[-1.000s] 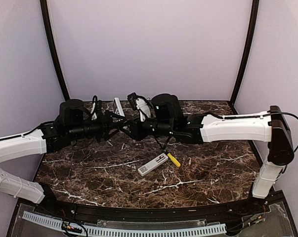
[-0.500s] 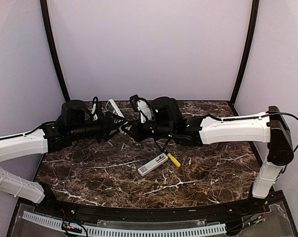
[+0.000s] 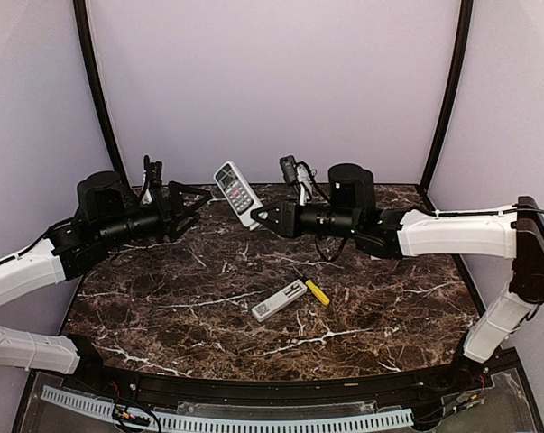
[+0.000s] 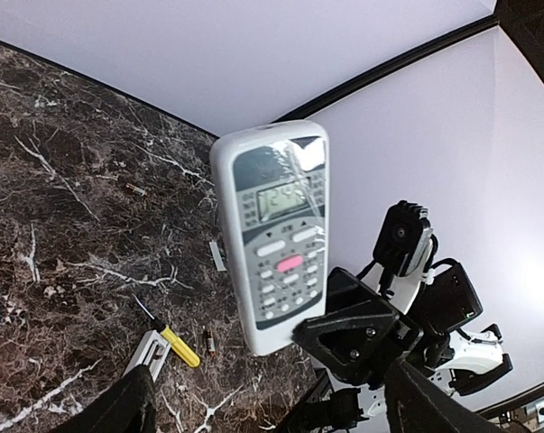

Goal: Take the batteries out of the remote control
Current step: Remove the battery cover from the remote control.

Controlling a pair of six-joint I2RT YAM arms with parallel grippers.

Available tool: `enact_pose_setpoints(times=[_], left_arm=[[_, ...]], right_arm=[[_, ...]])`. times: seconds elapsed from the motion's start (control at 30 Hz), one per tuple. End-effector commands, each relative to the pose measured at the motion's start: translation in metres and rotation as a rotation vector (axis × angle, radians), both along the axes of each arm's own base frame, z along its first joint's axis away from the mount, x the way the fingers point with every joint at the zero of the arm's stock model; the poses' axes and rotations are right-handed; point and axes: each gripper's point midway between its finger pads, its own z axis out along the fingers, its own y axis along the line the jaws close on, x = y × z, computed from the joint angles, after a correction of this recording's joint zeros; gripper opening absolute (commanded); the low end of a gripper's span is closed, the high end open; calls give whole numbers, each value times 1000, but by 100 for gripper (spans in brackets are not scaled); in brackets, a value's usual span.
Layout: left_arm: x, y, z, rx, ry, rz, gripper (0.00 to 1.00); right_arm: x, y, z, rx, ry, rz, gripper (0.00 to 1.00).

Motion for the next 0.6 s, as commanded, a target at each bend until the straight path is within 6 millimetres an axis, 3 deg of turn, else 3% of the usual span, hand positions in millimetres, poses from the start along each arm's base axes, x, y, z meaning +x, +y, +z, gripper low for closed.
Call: enact_pose_setpoints(times=[0.0,0.17,0.33,0.57], left_arm=[[-10,-12,12,-2,-93,-122,87],[-16,-20,35,-57,-185,-184,88],[-20,-20,44,-119,-214,-201,84],[-18,-18,41,-158,-202,-183,59]], right_arm=[[-34,-1,46,145,-64,203,0],[-50,-4,50,164,-42,289,0],[-59,-6,51,189,-23,332,0],[-69,-7,56,221,-4,391,0]])
